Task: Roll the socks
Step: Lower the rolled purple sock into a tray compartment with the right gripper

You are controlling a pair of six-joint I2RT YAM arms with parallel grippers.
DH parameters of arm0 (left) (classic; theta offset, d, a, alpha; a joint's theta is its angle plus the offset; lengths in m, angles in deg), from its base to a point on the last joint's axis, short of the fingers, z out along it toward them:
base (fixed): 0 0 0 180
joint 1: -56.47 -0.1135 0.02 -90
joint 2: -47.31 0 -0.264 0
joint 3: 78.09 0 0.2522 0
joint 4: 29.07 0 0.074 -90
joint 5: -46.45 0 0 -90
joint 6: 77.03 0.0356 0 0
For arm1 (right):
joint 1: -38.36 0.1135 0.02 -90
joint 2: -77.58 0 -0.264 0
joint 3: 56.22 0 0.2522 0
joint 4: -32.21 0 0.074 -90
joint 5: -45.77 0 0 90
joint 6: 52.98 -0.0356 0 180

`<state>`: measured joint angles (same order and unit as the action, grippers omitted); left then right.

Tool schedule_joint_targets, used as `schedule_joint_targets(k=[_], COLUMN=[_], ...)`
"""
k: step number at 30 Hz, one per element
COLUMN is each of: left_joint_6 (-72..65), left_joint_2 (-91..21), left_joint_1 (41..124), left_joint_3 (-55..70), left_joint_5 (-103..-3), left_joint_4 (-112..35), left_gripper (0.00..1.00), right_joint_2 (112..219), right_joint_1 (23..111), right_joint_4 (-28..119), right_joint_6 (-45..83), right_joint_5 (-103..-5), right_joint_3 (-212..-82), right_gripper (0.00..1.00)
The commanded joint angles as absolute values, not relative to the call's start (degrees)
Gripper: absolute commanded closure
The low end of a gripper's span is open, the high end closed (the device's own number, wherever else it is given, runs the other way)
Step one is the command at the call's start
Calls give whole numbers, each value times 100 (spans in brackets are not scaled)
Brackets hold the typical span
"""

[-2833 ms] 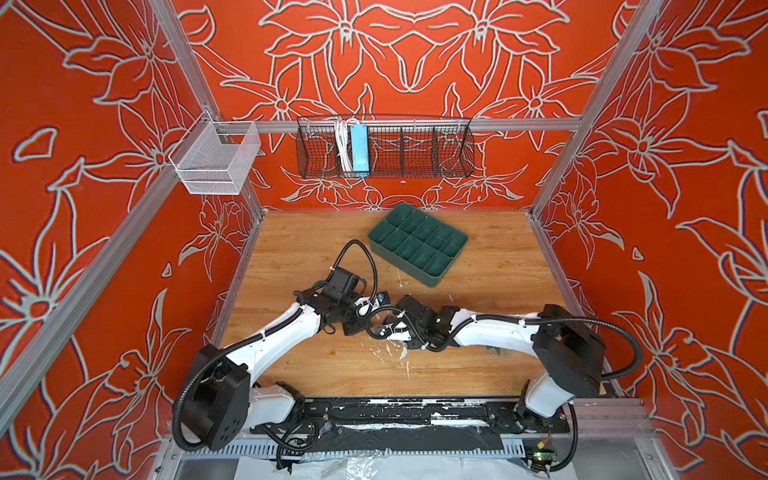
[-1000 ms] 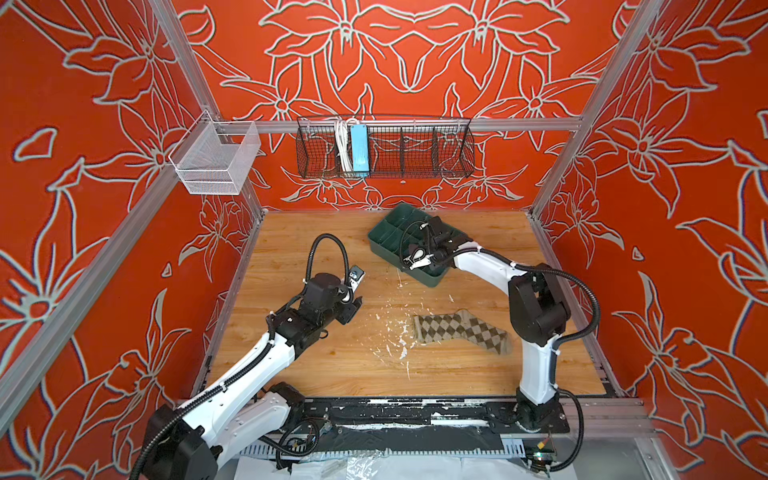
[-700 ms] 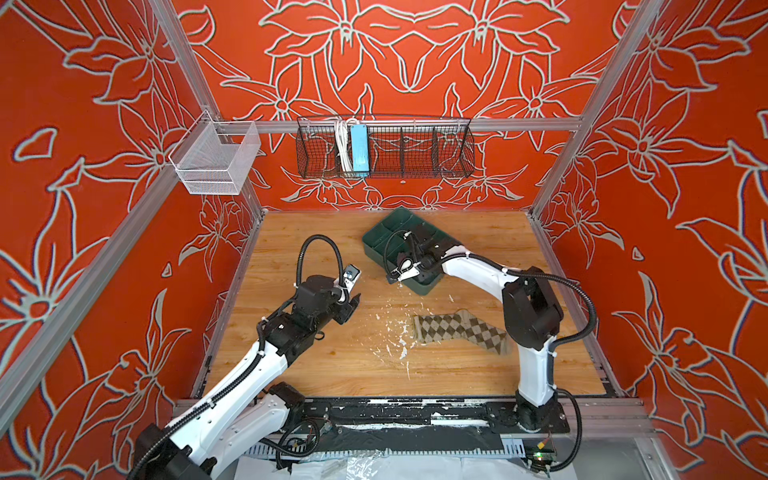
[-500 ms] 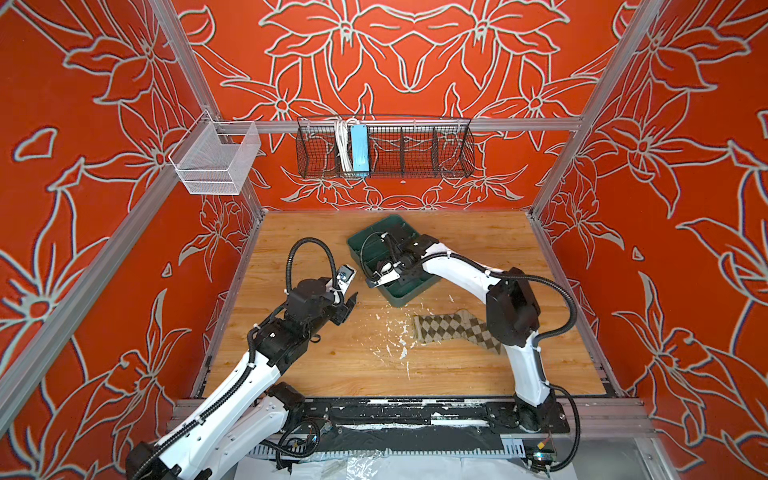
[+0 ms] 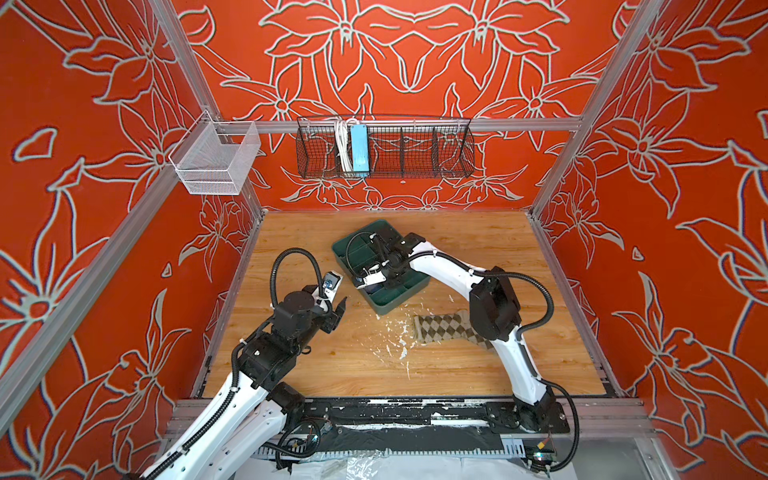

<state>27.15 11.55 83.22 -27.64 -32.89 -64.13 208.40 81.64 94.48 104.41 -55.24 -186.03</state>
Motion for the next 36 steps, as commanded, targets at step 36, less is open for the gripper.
schedule_joint_targets(k=[36], left_joint_6=[2018], left_joint_2=[1486], left_joint_1=[8328], left_joint_3=[-3073], left_joint_5=[-3731], left_joint_4=[-6879], left_gripper=[30], right_joint_2=[20466], right_joint_1=[8539], right_joint_4=[10053], right_joint_6=[11858], right_joint_5=[-5355], right_joint_3=[-17064], right_gripper=[100])
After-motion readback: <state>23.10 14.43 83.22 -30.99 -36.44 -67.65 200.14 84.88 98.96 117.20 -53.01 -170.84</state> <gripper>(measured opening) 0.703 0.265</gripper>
